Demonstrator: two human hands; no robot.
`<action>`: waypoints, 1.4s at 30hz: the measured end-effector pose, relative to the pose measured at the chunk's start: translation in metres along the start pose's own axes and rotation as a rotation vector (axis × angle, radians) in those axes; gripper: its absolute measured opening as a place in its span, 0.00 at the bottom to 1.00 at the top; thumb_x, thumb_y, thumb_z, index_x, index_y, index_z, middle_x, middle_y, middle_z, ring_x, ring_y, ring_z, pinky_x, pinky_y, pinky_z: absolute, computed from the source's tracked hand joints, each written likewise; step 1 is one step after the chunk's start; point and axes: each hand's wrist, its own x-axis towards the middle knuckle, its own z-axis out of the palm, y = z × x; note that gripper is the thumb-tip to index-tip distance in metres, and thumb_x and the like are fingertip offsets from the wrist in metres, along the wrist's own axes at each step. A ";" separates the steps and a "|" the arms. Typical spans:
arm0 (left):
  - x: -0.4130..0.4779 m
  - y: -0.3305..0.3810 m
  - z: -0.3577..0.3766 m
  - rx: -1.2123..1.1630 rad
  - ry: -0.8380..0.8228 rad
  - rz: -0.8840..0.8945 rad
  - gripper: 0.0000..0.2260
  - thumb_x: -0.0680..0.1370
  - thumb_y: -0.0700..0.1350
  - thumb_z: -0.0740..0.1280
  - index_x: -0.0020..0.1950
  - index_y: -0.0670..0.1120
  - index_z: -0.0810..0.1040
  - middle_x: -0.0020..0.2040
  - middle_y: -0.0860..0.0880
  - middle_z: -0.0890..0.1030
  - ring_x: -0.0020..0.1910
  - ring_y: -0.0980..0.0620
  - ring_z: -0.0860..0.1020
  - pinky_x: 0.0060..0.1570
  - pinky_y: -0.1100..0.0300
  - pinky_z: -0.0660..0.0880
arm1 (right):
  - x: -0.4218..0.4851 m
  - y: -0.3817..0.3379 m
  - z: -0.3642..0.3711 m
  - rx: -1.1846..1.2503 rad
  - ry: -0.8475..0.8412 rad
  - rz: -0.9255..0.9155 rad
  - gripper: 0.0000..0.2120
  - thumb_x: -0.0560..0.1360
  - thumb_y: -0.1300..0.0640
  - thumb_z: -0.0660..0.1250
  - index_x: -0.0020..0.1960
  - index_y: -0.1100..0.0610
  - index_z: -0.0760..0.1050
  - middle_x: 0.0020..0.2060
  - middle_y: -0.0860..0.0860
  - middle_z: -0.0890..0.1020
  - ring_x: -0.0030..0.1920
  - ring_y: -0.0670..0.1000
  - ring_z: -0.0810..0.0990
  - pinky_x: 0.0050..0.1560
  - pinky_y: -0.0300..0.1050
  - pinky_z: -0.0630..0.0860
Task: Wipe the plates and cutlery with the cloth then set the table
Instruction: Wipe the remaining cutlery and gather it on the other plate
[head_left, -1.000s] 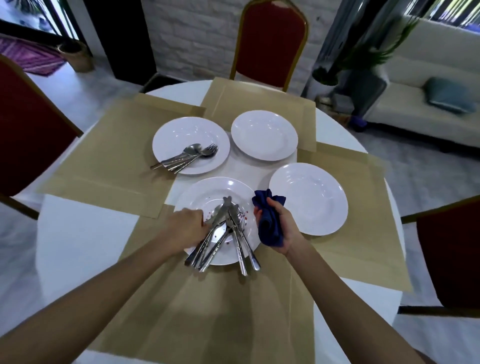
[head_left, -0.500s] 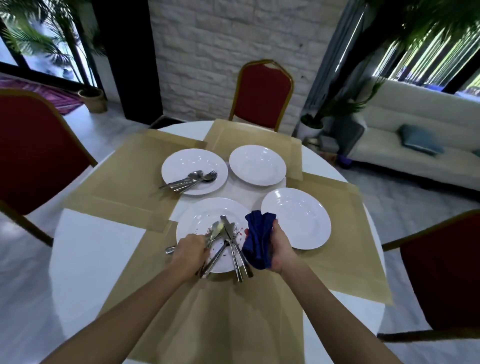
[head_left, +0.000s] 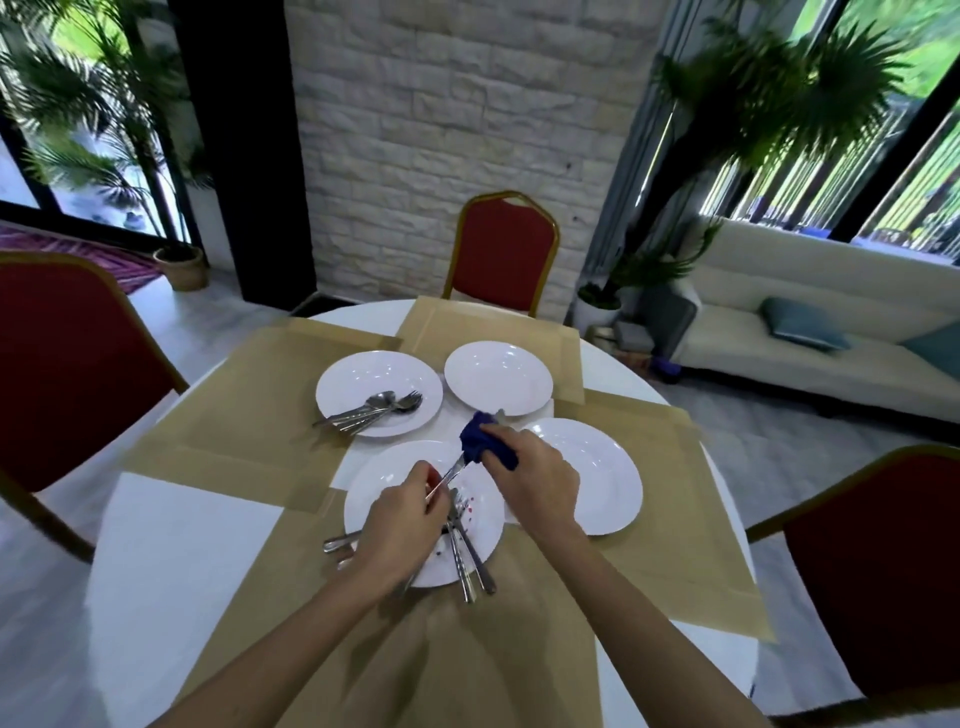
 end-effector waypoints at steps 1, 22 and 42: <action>-0.001 0.000 -0.002 0.012 0.006 0.023 0.07 0.80 0.51 0.59 0.46 0.48 0.67 0.32 0.50 0.75 0.34 0.48 0.73 0.33 0.55 0.65 | 0.009 0.004 -0.005 0.015 0.016 0.038 0.15 0.76 0.45 0.63 0.62 0.38 0.75 0.50 0.43 0.82 0.51 0.47 0.79 0.41 0.42 0.72; -0.006 0.002 0.001 -0.267 -0.164 0.021 0.15 0.83 0.48 0.55 0.36 0.50 0.70 0.29 0.54 0.73 0.26 0.61 0.70 0.31 0.65 0.65 | 0.018 0.010 -0.026 0.836 -0.013 0.366 0.17 0.75 0.54 0.69 0.63 0.46 0.72 0.47 0.48 0.82 0.39 0.48 0.80 0.37 0.38 0.76; 0.014 0.031 0.021 -1.203 -0.079 -0.553 0.12 0.83 0.47 0.54 0.55 0.44 0.75 0.53 0.48 0.81 0.53 0.48 0.79 0.60 0.52 0.73 | -0.015 -0.008 -0.010 1.235 -0.004 0.625 0.08 0.71 0.61 0.72 0.49 0.57 0.76 0.30 0.54 0.75 0.28 0.48 0.73 0.31 0.43 0.71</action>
